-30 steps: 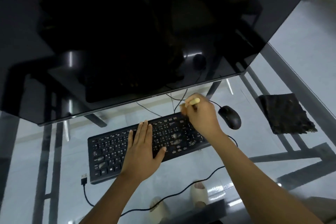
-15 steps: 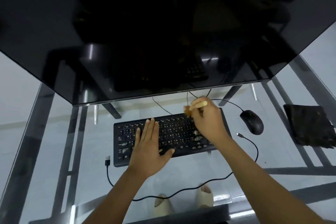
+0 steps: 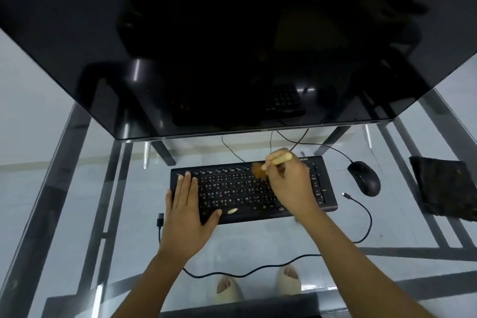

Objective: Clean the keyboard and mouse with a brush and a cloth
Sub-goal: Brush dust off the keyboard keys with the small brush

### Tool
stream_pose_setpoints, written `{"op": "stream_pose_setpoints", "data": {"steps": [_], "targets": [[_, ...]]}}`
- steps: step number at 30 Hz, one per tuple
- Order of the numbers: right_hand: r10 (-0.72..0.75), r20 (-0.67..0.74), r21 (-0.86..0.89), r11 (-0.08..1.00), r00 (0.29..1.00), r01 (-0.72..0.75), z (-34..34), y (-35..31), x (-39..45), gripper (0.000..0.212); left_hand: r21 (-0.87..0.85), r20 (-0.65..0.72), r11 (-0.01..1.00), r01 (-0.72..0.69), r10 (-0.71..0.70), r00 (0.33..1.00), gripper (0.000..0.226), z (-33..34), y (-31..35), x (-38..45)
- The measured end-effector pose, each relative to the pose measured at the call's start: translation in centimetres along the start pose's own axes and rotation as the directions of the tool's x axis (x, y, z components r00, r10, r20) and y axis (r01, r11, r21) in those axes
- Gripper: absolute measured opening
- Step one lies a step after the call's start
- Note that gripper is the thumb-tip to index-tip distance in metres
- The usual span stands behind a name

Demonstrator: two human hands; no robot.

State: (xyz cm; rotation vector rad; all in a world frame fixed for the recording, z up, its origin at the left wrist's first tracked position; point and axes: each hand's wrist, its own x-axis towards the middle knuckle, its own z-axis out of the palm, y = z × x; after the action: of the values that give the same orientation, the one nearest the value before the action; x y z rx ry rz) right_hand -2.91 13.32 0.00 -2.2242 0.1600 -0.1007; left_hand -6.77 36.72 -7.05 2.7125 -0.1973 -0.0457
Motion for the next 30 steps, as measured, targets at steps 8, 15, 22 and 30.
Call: {"op": "stream_pose_setpoints", "data": {"steps": [8, 15, 22, 30], "targets": [[-0.050, 0.130, -0.038, 0.998, 0.990, 0.056, 2.9, -2.7, 1.2, 0.007, -0.061, 0.016, 0.997, 0.053, -0.052, 0.999, 0.104, -0.3, -2.5, -2.0], [-0.039, 0.222, 0.020, 0.999, 0.974, 0.035, 4.8, -4.4, 1.0, 0.006, -0.133, -0.011, 0.988, 0.072, -0.074, 0.997, 0.106, 0.0, -3.5, -2.7], [-0.008, 0.182, 0.112, 0.994, 0.983, -0.013, 6.1, -5.1, -0.1, 0.004, -0.219, -0.008, 0.972, 0.086, -0.090, 0.996, 0.105, 0.6, -4.5, -3.0], [-0.034, 0.221, 0.113, 0.994, 0.975, 0.009, 8.1, -5.2, -1.6, 0.007, -0.230, -0.038, 0.970, 0.081, -0.092, 0.995, 0.097, 0.5, -5.0, -3.5]]}}
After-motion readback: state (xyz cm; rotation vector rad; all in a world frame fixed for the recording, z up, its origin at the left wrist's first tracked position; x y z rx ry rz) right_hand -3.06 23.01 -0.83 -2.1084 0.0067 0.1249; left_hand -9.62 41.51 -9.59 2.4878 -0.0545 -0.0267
